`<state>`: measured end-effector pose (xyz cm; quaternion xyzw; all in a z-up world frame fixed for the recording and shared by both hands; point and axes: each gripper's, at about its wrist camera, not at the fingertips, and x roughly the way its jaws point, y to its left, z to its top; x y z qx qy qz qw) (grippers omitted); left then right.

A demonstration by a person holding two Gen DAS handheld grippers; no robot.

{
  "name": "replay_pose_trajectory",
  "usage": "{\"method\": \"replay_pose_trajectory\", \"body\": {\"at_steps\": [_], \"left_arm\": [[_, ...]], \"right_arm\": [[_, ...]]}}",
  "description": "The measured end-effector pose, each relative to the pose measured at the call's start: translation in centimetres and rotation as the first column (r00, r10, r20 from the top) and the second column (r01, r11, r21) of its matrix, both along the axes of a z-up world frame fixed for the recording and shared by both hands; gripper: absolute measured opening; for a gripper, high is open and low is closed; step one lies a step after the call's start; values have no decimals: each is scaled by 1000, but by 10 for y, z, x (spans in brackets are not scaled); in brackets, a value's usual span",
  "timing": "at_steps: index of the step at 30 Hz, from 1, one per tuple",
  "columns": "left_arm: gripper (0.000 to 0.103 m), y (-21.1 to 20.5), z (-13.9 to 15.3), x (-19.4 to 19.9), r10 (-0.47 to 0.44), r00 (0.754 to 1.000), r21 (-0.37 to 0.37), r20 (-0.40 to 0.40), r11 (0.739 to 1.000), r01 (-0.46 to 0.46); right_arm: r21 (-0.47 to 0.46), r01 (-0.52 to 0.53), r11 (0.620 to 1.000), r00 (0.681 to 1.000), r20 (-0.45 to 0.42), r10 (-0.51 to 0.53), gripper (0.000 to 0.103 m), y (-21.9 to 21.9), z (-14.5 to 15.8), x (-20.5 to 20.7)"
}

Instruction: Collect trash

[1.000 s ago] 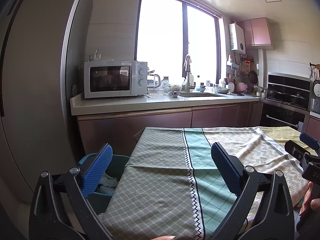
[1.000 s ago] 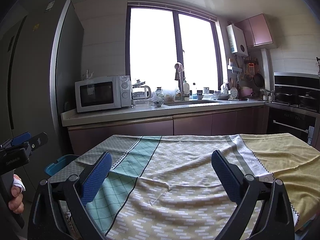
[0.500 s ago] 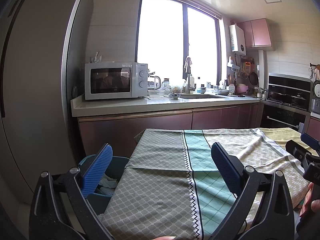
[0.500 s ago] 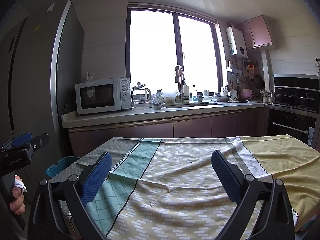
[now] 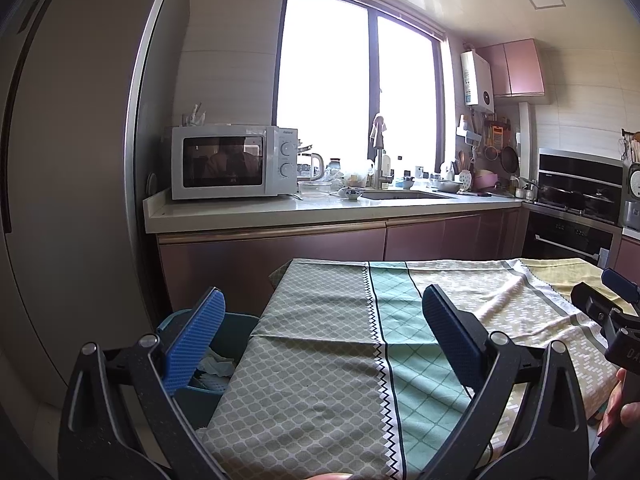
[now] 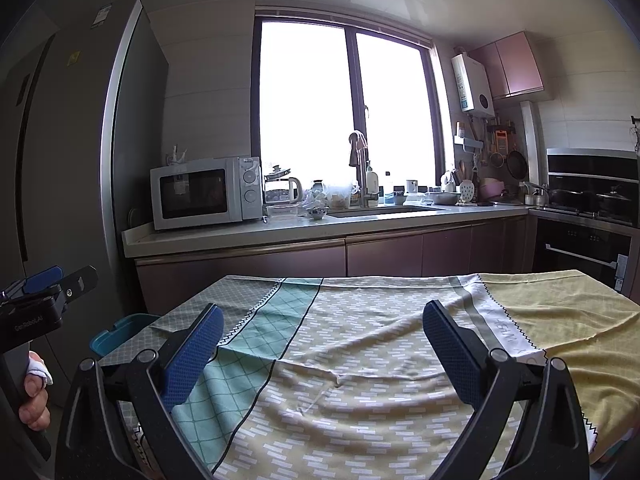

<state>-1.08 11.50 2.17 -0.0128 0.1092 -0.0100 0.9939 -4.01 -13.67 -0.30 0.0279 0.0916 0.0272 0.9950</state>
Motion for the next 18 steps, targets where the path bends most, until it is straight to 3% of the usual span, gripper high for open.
{"method": "replay_pose_trajectory", "body": {"at_steps": [18], "left_arm": [[97,0,1,0,7,1000,0,3,1000,-7]], "right_arm": [[7,1,1000,1000,0,-1,96,-2,1,2]]}}
